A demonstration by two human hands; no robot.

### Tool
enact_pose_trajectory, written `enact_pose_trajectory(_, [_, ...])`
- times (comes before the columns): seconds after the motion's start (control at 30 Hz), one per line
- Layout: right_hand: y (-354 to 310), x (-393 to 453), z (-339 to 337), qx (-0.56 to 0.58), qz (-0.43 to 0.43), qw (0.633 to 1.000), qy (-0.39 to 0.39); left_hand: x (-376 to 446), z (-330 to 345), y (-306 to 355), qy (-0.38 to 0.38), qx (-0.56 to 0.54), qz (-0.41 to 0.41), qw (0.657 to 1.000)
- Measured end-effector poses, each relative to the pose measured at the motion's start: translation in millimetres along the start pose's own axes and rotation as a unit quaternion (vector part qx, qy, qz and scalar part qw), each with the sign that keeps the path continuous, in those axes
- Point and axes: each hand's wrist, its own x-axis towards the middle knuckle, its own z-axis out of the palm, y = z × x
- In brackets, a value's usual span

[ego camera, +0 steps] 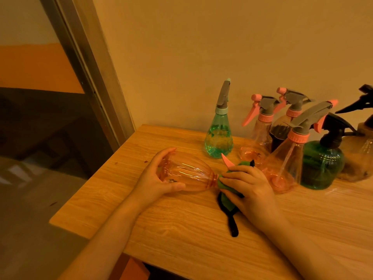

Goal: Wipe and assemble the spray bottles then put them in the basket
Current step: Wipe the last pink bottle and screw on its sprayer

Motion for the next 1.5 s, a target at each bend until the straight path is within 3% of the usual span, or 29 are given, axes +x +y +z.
enact_pose_trajectory(0.13, [-0.4,-4.7,-10.6,0.051,0.031,0.998,0.003,-1.7,-1.2,-2.3,0.013,0.015,-0.004,1.000])
enact_pose_trajectory(0.3, [5.0,-8.5,-19.8,0.137,0.145,0.979,0.047,-1.8,-1.1,-0.1,0.008,0.010,-0.014,1.000])
enact_pose_trajectory(0.47, [-0.5,-4.0,-10.3,0.109,0.132,0.985,0.028,-1.4,-0.4,-0.9,0.000,-0.020,-0.024,1.000])
enact_pose_trajectory(0.73, [-0.7,-4.6,-6.1,0.071,0.085,0.981,-0.161,2.2,-1.3,-3.1,0.065,-0.028,-0.021,0.997])
enact_pose_trajectory(0.9, [-2.1,-9.1,-15.3,0.030,0.099,0.984,-0.147,0.7,-0.2,-1.5,0.080,-0.033,-0.027,0.996])
enact_pose_trajectory(1.1, [-7.4,-11.4,-15.7,0.035,0.104,0.985,-0.136,-2.3,-4.8,-3.0,-0.001,-0.032,-0.030,0.999])
enact_pose_trajectory(1.23, [-7.4,-12.0,-19.4,0.063,0.131,0.979,-0.144,-0.6,-8.8,-3.3,-0.003,-0.047,-0.017,0.999])
enact_pose_trajectory(1.5, [-9.6,-7.9,-26.3,0.139,0.170,0.976,-0.009,-2.5,-11.3,-5.9,0.048,-0.085,-0.054,0.994])
